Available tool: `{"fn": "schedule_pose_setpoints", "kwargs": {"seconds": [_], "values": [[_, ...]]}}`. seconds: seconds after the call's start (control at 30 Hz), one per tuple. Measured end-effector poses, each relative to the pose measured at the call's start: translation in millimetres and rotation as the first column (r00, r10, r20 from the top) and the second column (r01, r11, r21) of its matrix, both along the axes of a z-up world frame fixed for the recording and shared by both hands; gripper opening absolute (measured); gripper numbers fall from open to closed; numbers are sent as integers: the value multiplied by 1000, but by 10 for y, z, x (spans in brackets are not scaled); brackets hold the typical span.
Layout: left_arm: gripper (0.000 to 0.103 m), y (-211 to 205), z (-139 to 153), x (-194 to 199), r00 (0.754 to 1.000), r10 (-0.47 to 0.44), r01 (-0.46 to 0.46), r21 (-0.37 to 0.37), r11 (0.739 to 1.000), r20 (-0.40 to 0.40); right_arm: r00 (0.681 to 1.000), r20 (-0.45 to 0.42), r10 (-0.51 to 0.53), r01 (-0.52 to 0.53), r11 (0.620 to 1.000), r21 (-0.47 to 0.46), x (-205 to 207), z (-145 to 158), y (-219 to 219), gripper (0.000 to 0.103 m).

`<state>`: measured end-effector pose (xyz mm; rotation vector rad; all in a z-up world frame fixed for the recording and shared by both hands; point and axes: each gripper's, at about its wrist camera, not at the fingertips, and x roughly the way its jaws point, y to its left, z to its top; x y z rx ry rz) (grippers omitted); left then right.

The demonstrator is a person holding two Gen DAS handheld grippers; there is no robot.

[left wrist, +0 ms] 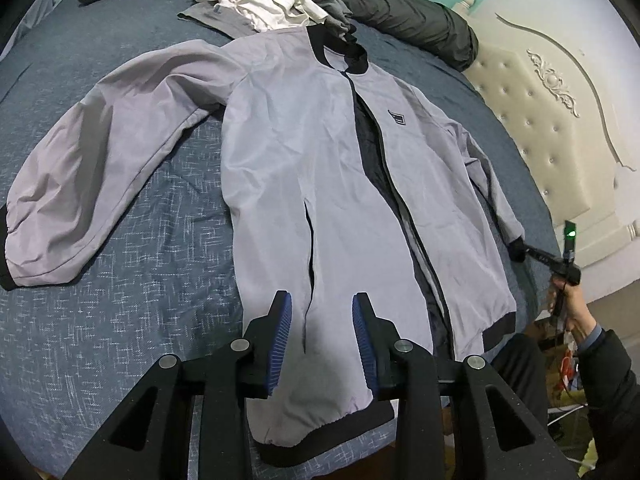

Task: Fold clothes
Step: 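Grasp the sleeve's black cuff with the right tool, then pull the sleeve outward from the body with the right tool and release it flat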

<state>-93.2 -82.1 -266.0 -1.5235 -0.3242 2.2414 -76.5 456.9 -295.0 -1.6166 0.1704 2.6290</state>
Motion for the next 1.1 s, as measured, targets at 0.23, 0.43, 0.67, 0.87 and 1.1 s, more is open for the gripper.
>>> {"fn": "schedule_pose_setpoints", "kwargs": {"seconds": [0.23, 0.43, 0.67, 0.87, 1.1], "values": [[35, 4, -32, -50, 1000, 11, -11, -16, 1000, 14, 987, -123, -100, 99, 995, -10, -19, 493, 573, 6], [35, 75, -39, -100, 1000, 11, -10, -37, 999, 25, 957, -157, -244, 237, 970, -60, -65, 652, 1212, 6], [35, 231, -60, -180, 999, -3, 5, -65, 998, 45, 915, -164, -369, 345, 925, -160, -123, 648, 1822, 6], [35, 373, -64, -249, 999, -6, 10, -83, 997, 52, 889, -163, -428, 395, 897, -200, -203, 684, 2261, 6], [35, 474, -134, -324, 998, 0, 7, -94, 996, 71, 849, -167, -502, 470, 860, -197, -280, 765, 2769, 5]]}}
